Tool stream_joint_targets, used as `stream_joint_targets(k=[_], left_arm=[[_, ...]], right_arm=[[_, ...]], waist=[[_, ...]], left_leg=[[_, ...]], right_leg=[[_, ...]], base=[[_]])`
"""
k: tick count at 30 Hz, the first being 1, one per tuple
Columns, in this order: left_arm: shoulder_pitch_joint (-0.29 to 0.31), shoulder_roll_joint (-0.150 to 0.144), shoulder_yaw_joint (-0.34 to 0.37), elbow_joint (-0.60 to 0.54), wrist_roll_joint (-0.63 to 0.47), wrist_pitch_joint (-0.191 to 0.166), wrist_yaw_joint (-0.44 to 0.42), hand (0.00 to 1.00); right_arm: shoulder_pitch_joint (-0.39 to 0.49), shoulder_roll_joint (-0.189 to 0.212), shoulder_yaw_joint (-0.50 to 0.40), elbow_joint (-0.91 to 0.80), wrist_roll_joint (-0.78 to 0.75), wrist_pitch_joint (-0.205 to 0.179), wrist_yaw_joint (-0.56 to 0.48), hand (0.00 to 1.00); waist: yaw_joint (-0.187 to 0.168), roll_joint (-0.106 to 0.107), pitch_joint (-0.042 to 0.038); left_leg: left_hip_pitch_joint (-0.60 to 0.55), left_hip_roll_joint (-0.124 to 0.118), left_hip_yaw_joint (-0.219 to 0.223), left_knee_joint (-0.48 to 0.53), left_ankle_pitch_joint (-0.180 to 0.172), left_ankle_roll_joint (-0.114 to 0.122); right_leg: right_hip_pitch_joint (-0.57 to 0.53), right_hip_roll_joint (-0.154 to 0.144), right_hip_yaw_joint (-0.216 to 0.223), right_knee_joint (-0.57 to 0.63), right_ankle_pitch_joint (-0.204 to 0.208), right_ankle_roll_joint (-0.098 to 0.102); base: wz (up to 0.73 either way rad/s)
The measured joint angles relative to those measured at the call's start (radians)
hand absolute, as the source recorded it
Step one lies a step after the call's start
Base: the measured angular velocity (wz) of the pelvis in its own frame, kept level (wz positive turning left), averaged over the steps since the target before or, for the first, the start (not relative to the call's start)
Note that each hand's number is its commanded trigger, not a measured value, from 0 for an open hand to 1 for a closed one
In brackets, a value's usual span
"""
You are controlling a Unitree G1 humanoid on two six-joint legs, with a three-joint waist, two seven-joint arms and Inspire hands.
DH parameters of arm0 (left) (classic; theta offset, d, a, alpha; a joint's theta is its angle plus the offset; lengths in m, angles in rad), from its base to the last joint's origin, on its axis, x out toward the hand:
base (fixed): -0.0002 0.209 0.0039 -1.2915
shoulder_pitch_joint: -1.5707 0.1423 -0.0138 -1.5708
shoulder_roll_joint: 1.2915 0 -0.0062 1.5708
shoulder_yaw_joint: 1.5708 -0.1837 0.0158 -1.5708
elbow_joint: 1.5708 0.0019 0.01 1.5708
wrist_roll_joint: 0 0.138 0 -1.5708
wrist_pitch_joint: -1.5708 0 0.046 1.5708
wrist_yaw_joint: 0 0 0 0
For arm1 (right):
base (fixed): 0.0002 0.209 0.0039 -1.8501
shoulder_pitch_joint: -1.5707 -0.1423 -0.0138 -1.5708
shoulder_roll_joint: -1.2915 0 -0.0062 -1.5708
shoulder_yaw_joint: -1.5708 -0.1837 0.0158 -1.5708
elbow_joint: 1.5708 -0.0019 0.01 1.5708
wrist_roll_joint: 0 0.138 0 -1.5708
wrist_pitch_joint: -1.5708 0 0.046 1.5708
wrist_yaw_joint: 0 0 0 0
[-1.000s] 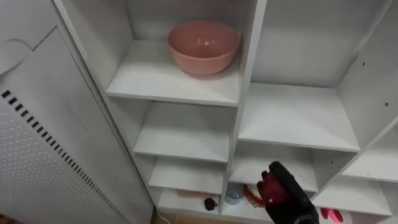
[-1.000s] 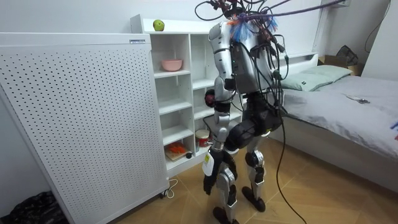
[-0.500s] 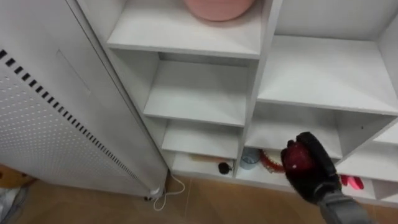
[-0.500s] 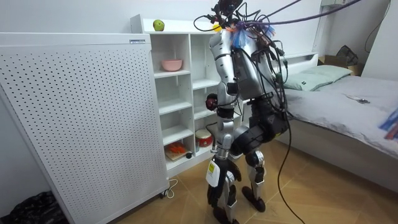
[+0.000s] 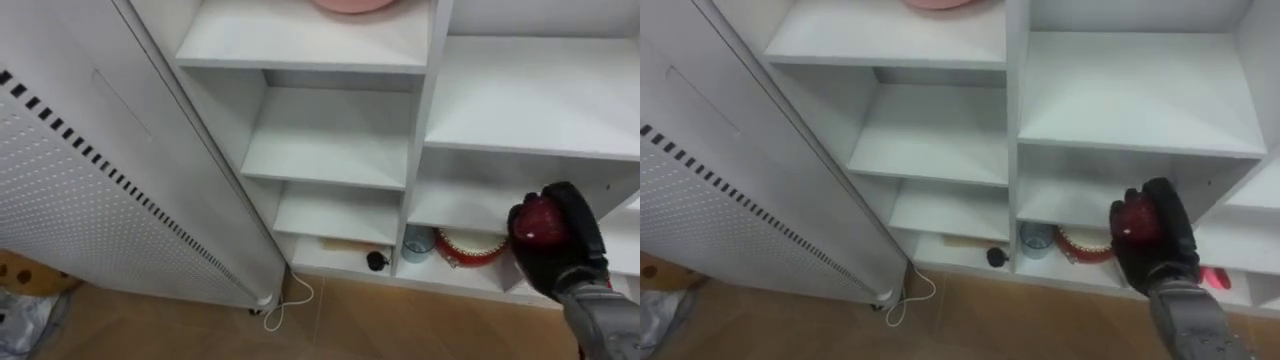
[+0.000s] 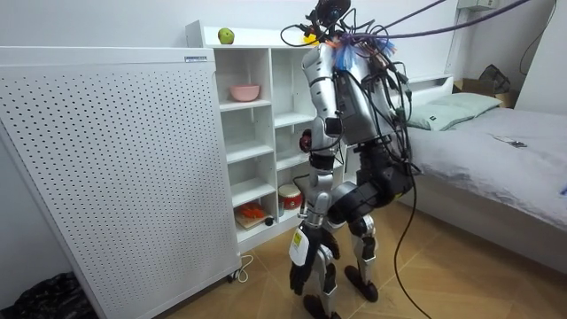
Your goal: Arrange fruit in the closet
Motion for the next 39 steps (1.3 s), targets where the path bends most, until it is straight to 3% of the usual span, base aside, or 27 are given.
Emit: stream_joint_targets(k=[8,14,39], left_arm=[[0.003,0.003,-0.001,0.000,0.000,0.000,0.001,0.00],[0.007,0.003,-0.001,-0.021,0.000,0.000,0.014,0.00],[0.018,0.003,-0.001,-0.028,0.000,0.001,0.034,0.00]], right_arm=[[-0.045,-0.021,-0.068,0.005,0.001,-0.020,-0.050,0.00],[-0.045,-0.024,-0.068,0.005,0.000,-0.022,-0.097,0.00],[-0.045,-0.024,-0.068,0.014,-0.002,-0.009,-0.132,0.00]], waist=[[-0.006,0.017,-0.0044],[-0.007,0.033,-0.0084],[-0.006,0.035,-0.0099]], left_leg=[[0.003,0.000,0.006,0.006,0.000,0.000],[0.004,0.000,0.009,0.005,0.000,0.000],[0.018,0.001,0.020,-0.008,0.000,0.000]], right_leg=[[0.003,0.002,0.001,0.004,0.001,-0.001],[0.001,0.002,0.004,0.005,0.001,-0.001],[0.008,0.004,0.009,-0.002,0.001,-0.001]], base=[[0.00],[0.00],[0.00]])
